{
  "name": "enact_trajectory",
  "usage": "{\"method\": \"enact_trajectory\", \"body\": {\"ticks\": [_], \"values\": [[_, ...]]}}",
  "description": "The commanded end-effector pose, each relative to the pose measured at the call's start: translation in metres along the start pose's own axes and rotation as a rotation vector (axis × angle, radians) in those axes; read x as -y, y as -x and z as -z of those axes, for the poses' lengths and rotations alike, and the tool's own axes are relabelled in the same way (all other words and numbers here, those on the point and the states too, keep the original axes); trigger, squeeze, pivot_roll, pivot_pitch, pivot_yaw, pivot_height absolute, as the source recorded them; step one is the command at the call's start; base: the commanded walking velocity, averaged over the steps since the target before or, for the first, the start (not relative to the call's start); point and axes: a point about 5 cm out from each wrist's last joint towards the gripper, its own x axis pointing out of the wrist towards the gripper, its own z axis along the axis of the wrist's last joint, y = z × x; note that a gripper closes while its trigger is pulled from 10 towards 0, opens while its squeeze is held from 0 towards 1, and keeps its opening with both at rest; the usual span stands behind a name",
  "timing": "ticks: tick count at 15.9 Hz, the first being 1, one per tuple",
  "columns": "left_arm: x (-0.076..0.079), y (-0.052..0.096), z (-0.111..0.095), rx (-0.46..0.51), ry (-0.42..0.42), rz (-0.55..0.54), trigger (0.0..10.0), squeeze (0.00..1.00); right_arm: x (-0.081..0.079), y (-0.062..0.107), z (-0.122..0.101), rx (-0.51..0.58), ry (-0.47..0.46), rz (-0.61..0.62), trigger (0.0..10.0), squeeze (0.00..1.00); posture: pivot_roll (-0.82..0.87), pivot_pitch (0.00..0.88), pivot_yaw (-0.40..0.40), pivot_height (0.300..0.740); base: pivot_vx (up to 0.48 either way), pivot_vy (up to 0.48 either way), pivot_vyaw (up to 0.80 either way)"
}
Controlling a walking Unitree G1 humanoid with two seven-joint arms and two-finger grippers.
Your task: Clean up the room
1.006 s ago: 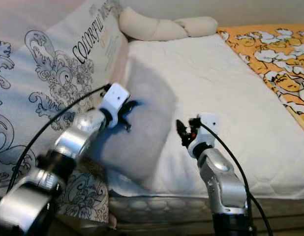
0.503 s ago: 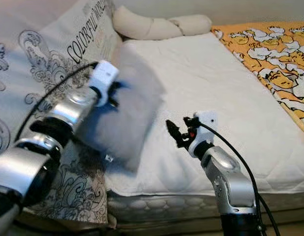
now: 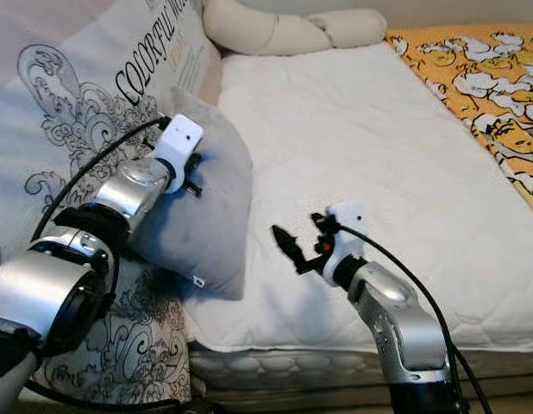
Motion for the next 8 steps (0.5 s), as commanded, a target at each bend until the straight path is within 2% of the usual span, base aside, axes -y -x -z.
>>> {"method": "enact_trajectory", "body": {"ticks": [1, 2, 3, 6, 7, 8], "values": [[-0.002, 0.0, 0.003, -0.032, -0.006, -0.008, 10.0, 0.0, -0.004, 0.002, -0.001, 0.004, -0.006, -0.04, 10.0, 1.0, -0.05, 0.0, 0.092, 0.74, 0.0, 0.0, 0.0], [-0.003, 0.0, 0.008, -0.052, 0.057, -0.017, 10.0, 0.04, -0.002, 0.007, -0.006, 0.041, -0.019, -0.072, 10.0, 1.0, -0.05, 0.0, 0.094, 0.74, 0.0, 0.0, 0.0], [-0.004, 0.0, 0.007, -0.032, 0.085, -0.005, 10.0, 1.0, -0.001, 0.01, -0.008, 0.063, -0.037, -0.086, 10.0, 1.0, -0.05, 0.0, 0.094, 0.74, 0.0, 0.0, 0.0], [-0.005, 0.001, -0.002, 0.043, 0.118, 0.025, 10.0, 1.0, -0.001, 0.016, -0.01, 0.098, -0.072, -0.127, 10.0, 1.0, -0.05, 0.0, 0.094, 0.74, 0.0, 0.0, 0.0], [-0.009, 0.002, -0.009, 0.08, 0.173, 0.028, 10.0, 1.0, -0.006, 0.024, -0.011, 0.123, -0.099, -0.229, 10.0, 1.0, -0.05, 0.0, 0.098, 0.74, 0.0, 0.0, 0.0], [-0.01, 0.003, -0.012, 0.086, 0.175, 0.034, 10.0, 1.0, -0.009, 0.03, -0.013, 0.128, -0.107, -0.293, 10.0, 1.0, -0.05, 0.0, 0.098, 0.74, 0.0, 0.0, 0.0]]}}
